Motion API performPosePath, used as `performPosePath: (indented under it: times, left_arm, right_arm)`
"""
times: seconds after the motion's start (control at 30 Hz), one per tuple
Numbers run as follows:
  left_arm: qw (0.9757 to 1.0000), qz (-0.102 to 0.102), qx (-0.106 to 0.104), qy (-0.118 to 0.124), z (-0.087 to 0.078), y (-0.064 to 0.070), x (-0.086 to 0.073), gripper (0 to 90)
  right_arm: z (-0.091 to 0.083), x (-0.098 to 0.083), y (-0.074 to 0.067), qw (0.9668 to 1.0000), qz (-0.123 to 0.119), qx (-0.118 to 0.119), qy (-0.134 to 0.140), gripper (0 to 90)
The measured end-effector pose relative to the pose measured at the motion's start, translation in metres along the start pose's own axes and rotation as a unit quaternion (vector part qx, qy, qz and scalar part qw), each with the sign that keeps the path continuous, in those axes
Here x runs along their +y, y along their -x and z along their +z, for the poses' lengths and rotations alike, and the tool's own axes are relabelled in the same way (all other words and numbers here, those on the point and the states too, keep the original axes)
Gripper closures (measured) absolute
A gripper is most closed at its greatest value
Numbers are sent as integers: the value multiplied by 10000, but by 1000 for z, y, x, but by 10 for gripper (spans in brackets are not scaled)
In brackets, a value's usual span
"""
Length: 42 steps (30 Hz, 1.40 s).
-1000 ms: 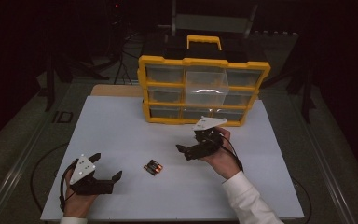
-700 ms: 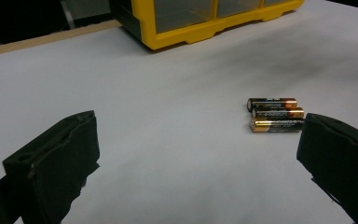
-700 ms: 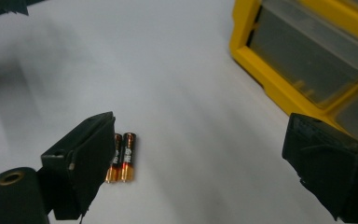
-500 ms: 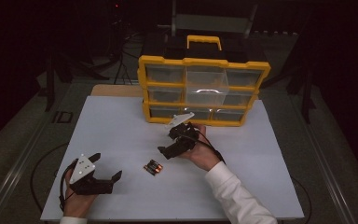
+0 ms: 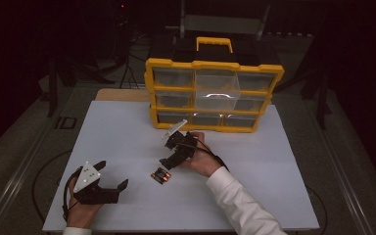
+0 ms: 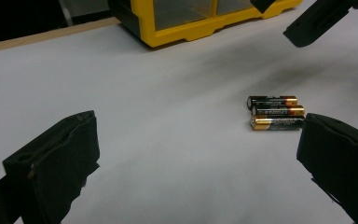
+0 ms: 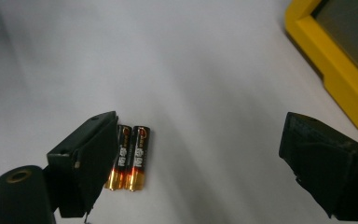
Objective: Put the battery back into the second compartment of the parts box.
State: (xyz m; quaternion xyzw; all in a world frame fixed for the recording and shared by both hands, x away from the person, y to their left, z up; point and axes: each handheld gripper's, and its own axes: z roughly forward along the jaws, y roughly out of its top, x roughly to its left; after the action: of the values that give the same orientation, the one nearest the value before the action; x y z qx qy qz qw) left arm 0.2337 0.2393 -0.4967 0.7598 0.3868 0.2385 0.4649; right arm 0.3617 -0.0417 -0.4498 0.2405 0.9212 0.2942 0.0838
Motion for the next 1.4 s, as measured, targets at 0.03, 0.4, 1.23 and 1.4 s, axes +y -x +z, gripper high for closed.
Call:
performPosePath:
  times: [0.03, 0.4, 1.23, 1.4]
  left_arm:
    - [10000, 6, -1, -4, 0, 0, 0, 0]
    - [10000, 5, -28, -29, 2, 0, 0, 0]
    - [10000, 18, -28, -50, 2, 1, 0, 0]
    - [10000, 19, -23, -59, 2, 1, 0, 0]
  right_arm:
    - [3, 1, -1, 10000, -25, 13, -45, 118]
    - [22, 2, -5, 9979, -300, 172, -547, 147]
    - [41, -4, -23, 9885, -636, 650, -1205, 668]
    - [50, -8, -19, 9873, -579, 574, -1365, 764]
